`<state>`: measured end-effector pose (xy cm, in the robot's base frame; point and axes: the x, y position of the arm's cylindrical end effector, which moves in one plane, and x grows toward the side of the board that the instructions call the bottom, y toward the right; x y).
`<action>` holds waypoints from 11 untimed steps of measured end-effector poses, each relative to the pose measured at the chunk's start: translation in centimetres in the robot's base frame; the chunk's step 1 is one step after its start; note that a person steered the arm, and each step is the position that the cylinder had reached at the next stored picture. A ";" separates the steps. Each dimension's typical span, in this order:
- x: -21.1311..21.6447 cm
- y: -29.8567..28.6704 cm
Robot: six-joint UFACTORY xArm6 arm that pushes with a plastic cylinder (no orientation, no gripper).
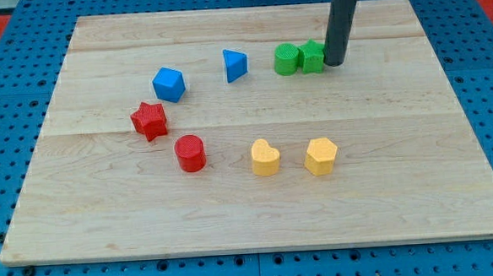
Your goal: Move your arm towards the red star
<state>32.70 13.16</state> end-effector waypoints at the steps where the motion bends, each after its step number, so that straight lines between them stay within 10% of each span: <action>1: 0.0 -0.3; 11: 7.1 3.8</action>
<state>39.78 16.91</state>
